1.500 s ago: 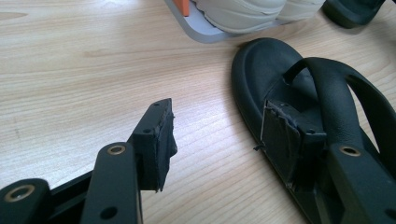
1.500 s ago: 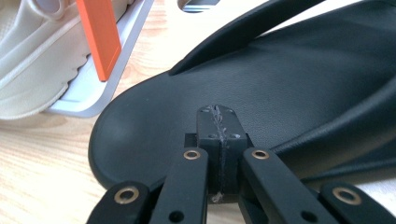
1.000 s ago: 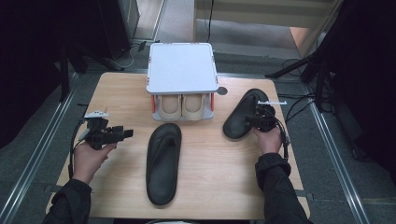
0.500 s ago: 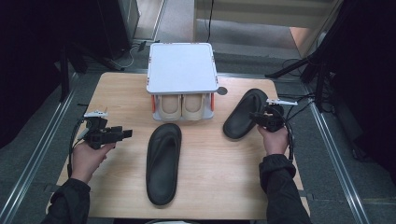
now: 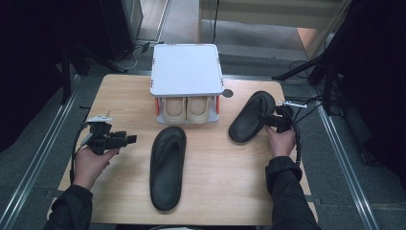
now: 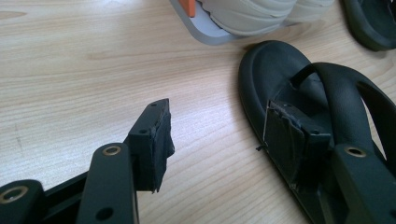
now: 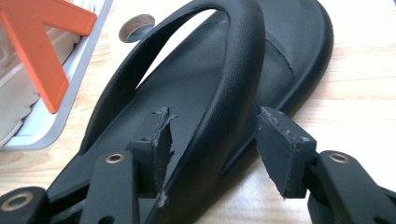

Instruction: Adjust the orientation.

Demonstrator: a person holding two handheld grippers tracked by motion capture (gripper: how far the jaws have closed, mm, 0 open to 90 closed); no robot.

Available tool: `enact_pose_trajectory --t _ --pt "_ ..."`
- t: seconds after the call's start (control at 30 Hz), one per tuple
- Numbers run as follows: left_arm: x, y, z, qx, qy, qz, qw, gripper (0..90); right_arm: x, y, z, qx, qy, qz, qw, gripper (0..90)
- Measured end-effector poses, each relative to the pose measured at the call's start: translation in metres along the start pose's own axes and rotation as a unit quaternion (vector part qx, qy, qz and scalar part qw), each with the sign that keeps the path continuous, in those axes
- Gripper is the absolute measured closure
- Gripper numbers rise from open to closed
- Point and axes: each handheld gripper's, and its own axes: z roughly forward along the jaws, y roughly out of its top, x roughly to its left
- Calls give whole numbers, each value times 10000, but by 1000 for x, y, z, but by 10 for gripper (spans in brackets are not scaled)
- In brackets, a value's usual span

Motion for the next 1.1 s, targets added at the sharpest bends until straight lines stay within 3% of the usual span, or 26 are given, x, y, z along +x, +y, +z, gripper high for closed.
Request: enact_pose_trajectory --t 0.3,0.7,1.0,1.1 --pt "0 -7 -3 8 34 -50 10000 416 3 6 15 -11 -126 151 9998 478" --pt "2 -14 -8 15 58 -142 9999 414 3 8 27 10 -288 31 9996 591" --pt "2 -15 -8 15 66 -148 9999 414 0 8 27 6 -200 177 9996 704" --pt "2 -15 -9 8 66 -147 9999 414 1 8 27 20 -220 112 9997 720"
